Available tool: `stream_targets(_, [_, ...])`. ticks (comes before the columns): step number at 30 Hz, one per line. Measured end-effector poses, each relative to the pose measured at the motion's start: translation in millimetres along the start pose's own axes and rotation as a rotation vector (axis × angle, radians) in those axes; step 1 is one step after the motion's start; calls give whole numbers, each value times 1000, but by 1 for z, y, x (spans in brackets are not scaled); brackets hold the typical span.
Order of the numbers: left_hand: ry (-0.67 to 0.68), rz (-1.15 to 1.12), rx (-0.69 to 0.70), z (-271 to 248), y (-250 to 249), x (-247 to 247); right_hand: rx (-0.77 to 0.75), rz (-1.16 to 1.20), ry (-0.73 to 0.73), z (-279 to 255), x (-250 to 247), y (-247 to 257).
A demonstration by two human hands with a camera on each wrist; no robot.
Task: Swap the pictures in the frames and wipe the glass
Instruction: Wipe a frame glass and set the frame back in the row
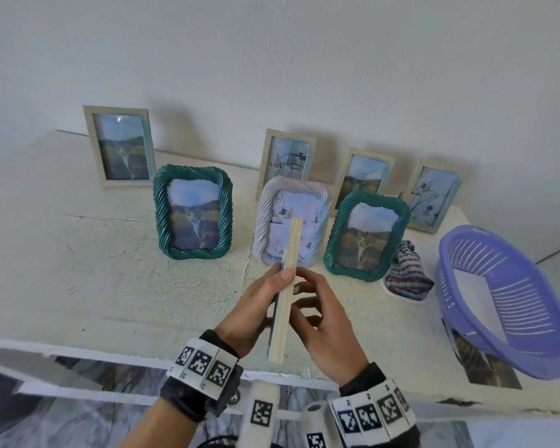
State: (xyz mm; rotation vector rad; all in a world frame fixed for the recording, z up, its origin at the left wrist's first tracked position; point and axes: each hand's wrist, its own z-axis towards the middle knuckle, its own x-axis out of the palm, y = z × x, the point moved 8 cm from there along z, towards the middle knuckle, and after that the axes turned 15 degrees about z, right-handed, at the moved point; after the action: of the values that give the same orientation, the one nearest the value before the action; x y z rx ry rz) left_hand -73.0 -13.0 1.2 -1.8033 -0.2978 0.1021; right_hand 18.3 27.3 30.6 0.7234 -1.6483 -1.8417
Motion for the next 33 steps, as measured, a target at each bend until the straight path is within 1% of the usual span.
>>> stream_targets(3, [12,-12,-14,-4,0,-7,-50,-189,-50,-1,0,5])
stream_targets(6, [-19,15,-26,-6,0,-19,-183,-487,-92,-1,0,20])
stream_targets(9, [-36,47,-51,-10,1,-28,-280,-771,-178,-1,-3,34])
stream_targets(11, [-57,67,-46,-13,0,-32,-262,-935,-210,-1,-2,35])
stream_targets(12, [-67,80,-44,-14,0,-33,-235,-959,-214,-2,1,34])
stream_targets(13, [-73,100,-35,-16,-2,-33,-197,-923,-203,-3,3,31])
stream_targets(14, [-86,121,-23,-16,-3,-34,-138,-808,-183,-4,4,27])
stream_targets(15, [-108,141,-16,-17,-4,-35,-53,-599,-173,-4,3,22])
stream_targets(16, [-141,155,-17,-17,-3,-37,59,-337,-179,-5,2,14])
stream_targets(17, [-176,168,-16,-19,-3,-39,169,-87,-194,-6,2,9])
stream_targets(18, [-218,179,-3,-21,-5,-43,264,115,-212,-7,2,2])
stream_targets(19, [-258,183,12,-23,-7,-46,348,266,-216,-9,1,-2])
stream_targets(21, [-318,157,18,-25,-10,-54,440,433,-227,-11,-5,-12])
stream_targets(23, [-303,105,-53,-24,-13,-55,433,497,-235,-9,-14,-19])
stream_targets(25, [-224,96,-147,-20,-13,-50,450,500,-231,-8,-22,-27])
stream_targets(28, [-91,104,-254,-12,-12,-40,462,574,-224,-6,-35,-34])
stream_targets(30, [-31,89,-281,-8,-16,-35,450,560,-186,-1,-44,-30])
stream_targets(33, [-23,104,-254,-1,-33,-36,400,476,-82,12,-51,-16])
